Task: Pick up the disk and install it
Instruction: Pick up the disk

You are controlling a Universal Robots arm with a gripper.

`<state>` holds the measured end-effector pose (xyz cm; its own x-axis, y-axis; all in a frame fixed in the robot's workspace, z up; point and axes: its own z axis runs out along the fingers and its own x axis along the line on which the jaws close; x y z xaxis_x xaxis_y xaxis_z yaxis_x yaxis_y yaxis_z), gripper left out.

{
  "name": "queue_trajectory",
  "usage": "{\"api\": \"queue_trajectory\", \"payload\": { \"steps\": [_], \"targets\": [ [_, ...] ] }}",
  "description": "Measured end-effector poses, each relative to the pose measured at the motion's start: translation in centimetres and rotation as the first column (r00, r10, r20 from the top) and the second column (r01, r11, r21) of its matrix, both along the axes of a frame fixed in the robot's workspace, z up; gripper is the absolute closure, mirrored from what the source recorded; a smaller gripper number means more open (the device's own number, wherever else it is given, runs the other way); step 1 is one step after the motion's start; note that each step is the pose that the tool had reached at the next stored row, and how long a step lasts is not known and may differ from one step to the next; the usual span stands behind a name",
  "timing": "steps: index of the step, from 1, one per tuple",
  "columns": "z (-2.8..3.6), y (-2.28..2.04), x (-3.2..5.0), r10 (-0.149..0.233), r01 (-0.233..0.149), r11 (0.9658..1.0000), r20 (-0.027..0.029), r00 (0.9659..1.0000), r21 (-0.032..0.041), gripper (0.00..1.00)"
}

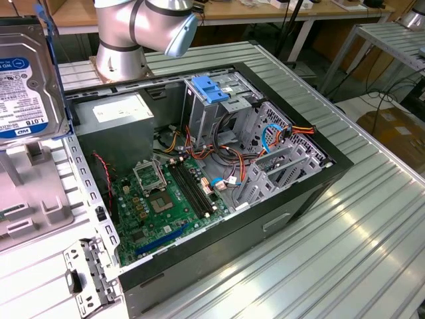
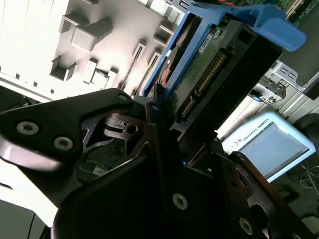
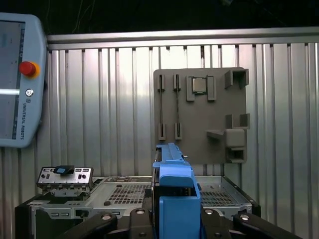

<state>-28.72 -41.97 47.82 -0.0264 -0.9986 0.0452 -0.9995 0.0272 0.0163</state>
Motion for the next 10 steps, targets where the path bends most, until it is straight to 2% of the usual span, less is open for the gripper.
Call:
{"api": "queue_trajectory", "payload": {
  "steps": [10],
  "targets": [
    [-0.11,-0.63,0.94,0.0,0.0,1.0,-0.0003,1.0,0.0,0.64]
  ]
}}
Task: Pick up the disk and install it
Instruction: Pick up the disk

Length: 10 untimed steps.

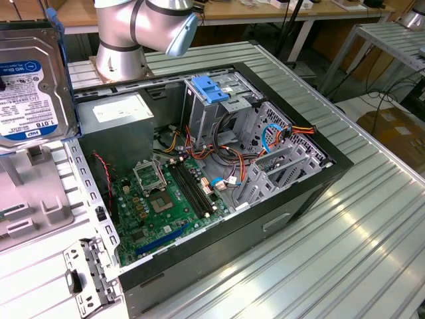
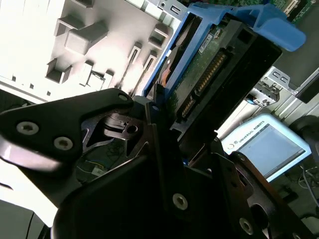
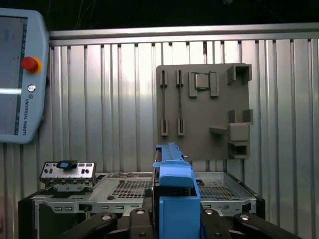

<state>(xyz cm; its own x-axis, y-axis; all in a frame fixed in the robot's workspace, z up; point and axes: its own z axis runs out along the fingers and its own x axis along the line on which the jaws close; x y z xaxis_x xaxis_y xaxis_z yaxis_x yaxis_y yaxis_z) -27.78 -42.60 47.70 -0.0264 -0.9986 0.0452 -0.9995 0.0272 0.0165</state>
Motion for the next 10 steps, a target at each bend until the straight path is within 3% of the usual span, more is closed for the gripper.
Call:
{"api": "queue_trajectory", "payload": {
  "steps": [10],
  "targets": [
    [-0.06,-0.56,0.58,0.0,0.0,1.0,-0.0001,1.0,-0.0001,0.64]
  ]
}}
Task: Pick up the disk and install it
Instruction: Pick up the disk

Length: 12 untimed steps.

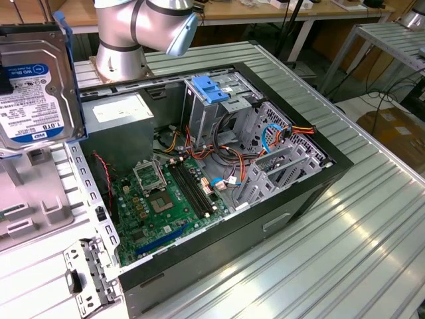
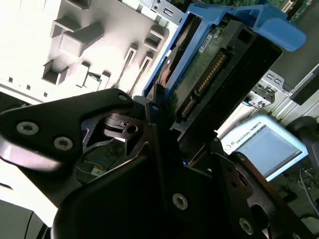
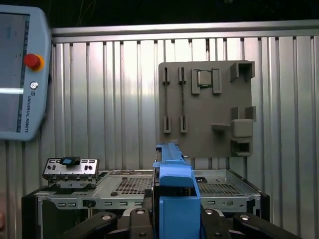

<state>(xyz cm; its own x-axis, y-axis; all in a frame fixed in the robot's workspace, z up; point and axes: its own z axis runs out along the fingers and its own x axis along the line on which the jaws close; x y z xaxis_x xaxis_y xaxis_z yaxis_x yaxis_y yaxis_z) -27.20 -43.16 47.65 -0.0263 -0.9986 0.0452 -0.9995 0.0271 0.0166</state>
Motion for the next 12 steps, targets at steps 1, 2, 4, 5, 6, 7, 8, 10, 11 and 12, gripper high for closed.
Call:
{"api": "queue_trajectory", "payload": {
  "steps": [1,2,4,5,6,7,8,10,11,12],
  "targets": [
    [0.0,-0.04,0.05,0.0,0.0,1.0,0.0,1.0,0.0,0.64],
    [-0.01,-0.08,0.09,0.0,0.0,1.0,0.0,1.0,0.0,0.64],
    [-0.02,-0.16,0.16,0.0,0.0,1.0,0.0,1.0,0.0,0.64],
    [-0.02,-0.21,0.21,0.0,0.0,1.0,0.0001,1.0,0.0001,0.64],
    [-0.03,-0.26,0.24,0.0,0.0,1.0,0.0001,1.0,0.0001,0.64],
    [-0.03,-0.33,0.29,0.0,0.0,1.0,0.0,1.0,0.0,0.64],
    [-0.04,-0.42,0.34,0.0,0.0,1.0,0.0,1.0,0.0,0.64],
    [-0.04,-0.51,0.4,0.0,0.0,1.0,0.0,1.0,0.0,0.64],
    [-0.05,-0.58,0.45,0.0,0.0,1.0,0.0,1.0,0.0,0.64],
    [-0.06,-0.63,0.48,0.0,0.0,1.0,0.0,1.0,0.0,0.64]
  ]
}}
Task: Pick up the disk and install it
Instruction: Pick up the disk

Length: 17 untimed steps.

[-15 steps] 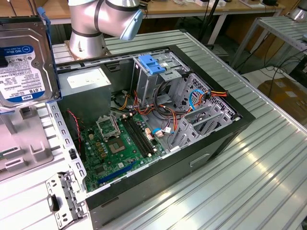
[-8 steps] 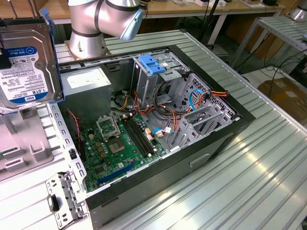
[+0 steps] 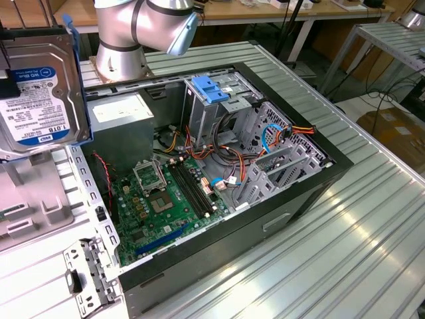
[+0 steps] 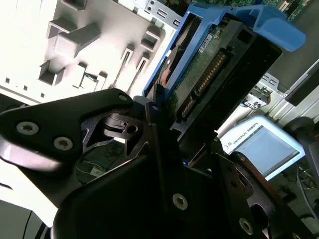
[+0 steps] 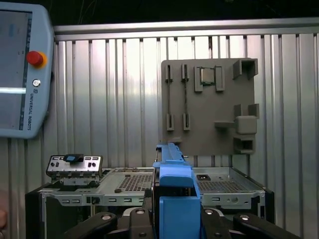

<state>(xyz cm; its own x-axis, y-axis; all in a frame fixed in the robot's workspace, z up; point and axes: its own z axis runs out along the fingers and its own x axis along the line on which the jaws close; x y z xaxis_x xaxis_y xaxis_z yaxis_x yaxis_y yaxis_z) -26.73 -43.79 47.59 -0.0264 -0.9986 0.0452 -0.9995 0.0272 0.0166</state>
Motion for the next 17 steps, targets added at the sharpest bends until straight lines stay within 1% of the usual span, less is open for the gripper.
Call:
{"api": "queue_trajectory", "payload": {
  "steps": [5,17],
  "targets": [
    [-0.05,-0.45,0.3,0.0,0.0,1.0,0.0,1.0,0.0,0.64],
    [-0.13,-1.08,0.85,0.0,0.0,1.0,-0.0001,1.0,-0.0001,0.64]
  ]
}}
